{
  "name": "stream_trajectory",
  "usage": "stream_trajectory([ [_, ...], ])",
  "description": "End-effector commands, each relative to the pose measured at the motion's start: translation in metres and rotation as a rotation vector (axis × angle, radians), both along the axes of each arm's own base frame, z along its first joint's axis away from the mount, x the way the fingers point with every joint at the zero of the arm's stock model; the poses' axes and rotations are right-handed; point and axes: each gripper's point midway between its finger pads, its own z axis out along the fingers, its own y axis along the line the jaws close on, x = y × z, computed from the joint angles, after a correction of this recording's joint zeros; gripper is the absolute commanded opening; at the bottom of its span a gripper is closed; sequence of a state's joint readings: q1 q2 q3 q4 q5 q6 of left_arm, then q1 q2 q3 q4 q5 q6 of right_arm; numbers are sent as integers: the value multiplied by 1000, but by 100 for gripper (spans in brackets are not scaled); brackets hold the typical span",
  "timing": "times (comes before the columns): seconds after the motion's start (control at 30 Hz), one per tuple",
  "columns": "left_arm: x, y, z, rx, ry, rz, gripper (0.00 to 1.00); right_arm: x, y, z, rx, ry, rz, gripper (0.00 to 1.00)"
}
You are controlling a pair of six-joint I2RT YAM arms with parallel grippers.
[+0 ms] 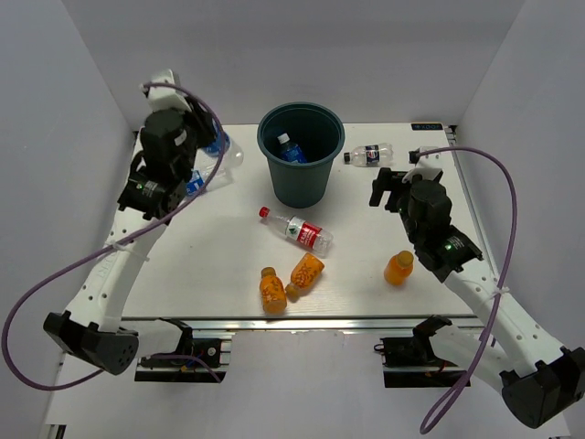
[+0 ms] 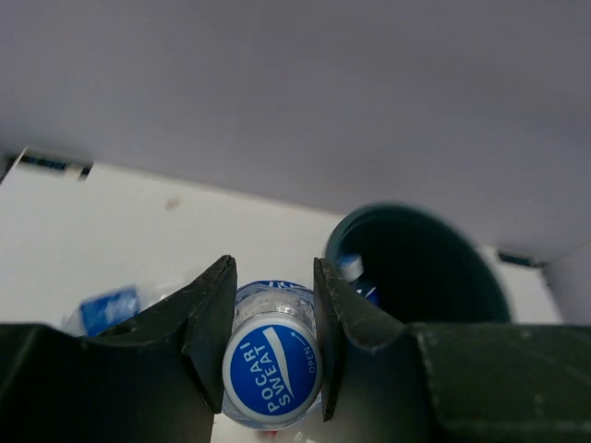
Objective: Put the plastic bottles in the bin
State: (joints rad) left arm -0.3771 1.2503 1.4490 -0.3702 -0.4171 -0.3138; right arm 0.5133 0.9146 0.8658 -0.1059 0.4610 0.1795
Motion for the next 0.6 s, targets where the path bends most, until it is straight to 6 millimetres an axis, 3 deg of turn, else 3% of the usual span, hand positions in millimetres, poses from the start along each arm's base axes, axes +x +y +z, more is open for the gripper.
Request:
stream_trajectory([
  [0.0,5,-29,84,-53,-216,-152,5,7,-16,20,28,-58,-82,89],
  [0.13,28,-78,111,-89,-289,-360,2,22,-28,20,26,-56,-103,89],
  [0.17,31,-88,114,-108,-296,-402,2,25,-22,18,36,-42,-53,89],
  [0.2,46,-98,103,-109,-276,-419,2,32,-36,23,45,-45,-71,89],
  [0.23,48,-104,114,-114,-312,-448,2,40,-36,17,48,-23,-51,89],
  [0.27,52,-115,111,-119,-311,-495,3,43,-30,17,63,-15,13,89],
  [0.3,67,-126,94,-116,-278,-519,3,51,-41,25,32,-33,18,89],
  [0.37,76,-136,93,-109,-257,-554,3,64,-36,22,-39,-34,94,89],
  [0.43,93,-148,72,-100,-196,-582,3,88,-45,41,-104,-85,99,89],
  [0.47,96,-151,65,-97,-181,-593,3,95,-39,46,-111,-87,155,89],
  [0.5,98,-154,60,-95,-170,-608,8,101,-45,43,-154,-59,178,89],
  [0.57,105,-158,45,-82,-140,-617,17,125,-35,53,-196,-59,278,89],
])
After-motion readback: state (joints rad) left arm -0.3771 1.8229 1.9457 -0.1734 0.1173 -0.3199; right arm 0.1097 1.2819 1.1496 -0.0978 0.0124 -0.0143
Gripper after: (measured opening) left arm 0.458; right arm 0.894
